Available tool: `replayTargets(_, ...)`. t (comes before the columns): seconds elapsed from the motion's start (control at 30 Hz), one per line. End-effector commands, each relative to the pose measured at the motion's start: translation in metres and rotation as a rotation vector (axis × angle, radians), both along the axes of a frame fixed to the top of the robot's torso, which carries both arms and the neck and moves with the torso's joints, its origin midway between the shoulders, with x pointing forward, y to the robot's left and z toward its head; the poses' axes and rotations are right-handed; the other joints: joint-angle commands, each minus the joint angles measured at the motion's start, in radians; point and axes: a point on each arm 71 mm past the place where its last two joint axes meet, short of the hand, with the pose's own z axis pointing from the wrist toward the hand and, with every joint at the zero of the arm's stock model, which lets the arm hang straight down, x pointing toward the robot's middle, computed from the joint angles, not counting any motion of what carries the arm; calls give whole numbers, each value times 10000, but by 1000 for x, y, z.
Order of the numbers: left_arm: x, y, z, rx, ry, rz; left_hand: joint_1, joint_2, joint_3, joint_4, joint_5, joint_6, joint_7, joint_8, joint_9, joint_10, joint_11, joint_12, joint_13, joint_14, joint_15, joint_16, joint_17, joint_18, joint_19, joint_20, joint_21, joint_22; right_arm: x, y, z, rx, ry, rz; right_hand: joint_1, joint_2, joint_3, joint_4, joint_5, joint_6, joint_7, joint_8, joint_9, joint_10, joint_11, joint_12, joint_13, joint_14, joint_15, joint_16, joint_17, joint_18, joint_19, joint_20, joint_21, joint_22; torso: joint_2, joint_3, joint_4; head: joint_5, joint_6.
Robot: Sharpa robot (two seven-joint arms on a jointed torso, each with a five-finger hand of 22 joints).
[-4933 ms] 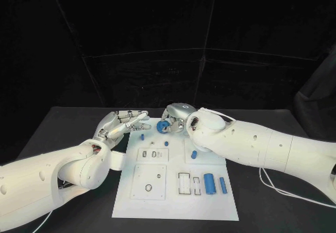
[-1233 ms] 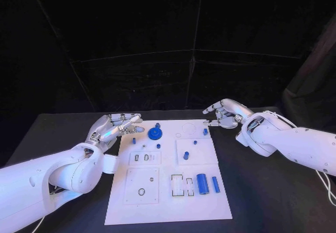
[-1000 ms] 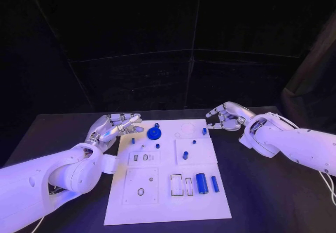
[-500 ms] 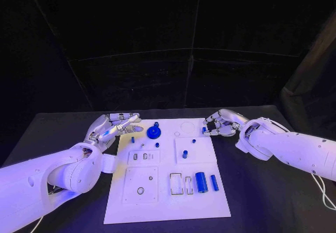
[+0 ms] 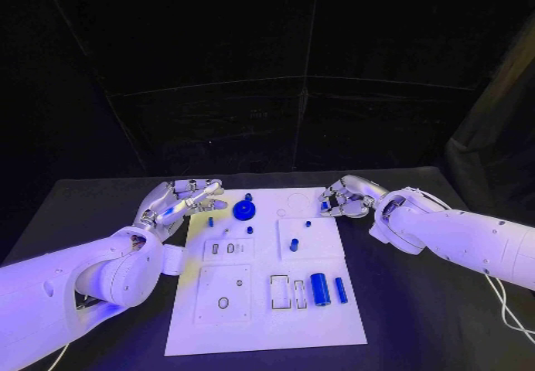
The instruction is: Assemble the parts on the task board
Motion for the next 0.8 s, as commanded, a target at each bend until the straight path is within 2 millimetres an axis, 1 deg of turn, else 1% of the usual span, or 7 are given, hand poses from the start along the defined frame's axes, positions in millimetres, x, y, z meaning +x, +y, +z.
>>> replayTargets(0.03, 0, -1, 1, -43, -72, -134, 64, 37, 24, -62, 0, 40, 56, -41, -9, 24, 33, -69, -9, 67, 24, -55, 13, 147, 75, -12, -66, -11, 0, 1, -1, -111, 100, 120, 81, 51, 2, -80, -81, 106, 6, 45, 10, 39, -48, 40, -3, 682, -7, -10, 1031, -66, -35, -33, -30, 956, -3, -4, 2, 16, -15)
replayTargets(0.2, 0, -1, 1, -43, -67, -137, 64, 37, 24, -62, 0, 40, 56, -41, -9, 24, 33, -69, -9, 67, 24, -55, 13, 147, 75, -12, -66, -11, 1, 1, -2, -141, 138, 66, 115, 90, 52, -123, -103, 174, -4, 62, 9, 52, -58, 56, 11, 685, -17, -5, 1044, -71, -19, -43, -22, 976, -3, -2, -8, 9, -27)
replayTargets(0.63, 0, 0, 1, -34, -53, -131, 64, 37, 24, -62, 0, 40, 56, -41, -9, 24, 33, -69, -9, 67, 24, -55, 13, 147, 75, -12, -66, -11, 2, 0, -3, -165, 173, 22, 147, 160, 130, -169, -124, 283, -20, 90, 11, 75, -75, 82, 35, 693, -31, 7, 1071, -76, 0, -56, -12, 1002, -3, 2, -3, -1, -51)
replayTargets(0.8, 0, 0, 1, -32, -50, -129, 56, 43, 38, -76, -1, 46, 54, -51, -9, 31, 31, -78, -9, 61, 26, -76, 14, 147, 71, -11, -76, -20, 2, -1, -3, -163, 134, -20, 183, 296, 263, -215, -216, 515, -68, 172, 28, 94, -116, 100, 51, 698, -61, 14, 1090, -80, 16, -79, -4, 1022, -3, -1, -4, -14, -62)
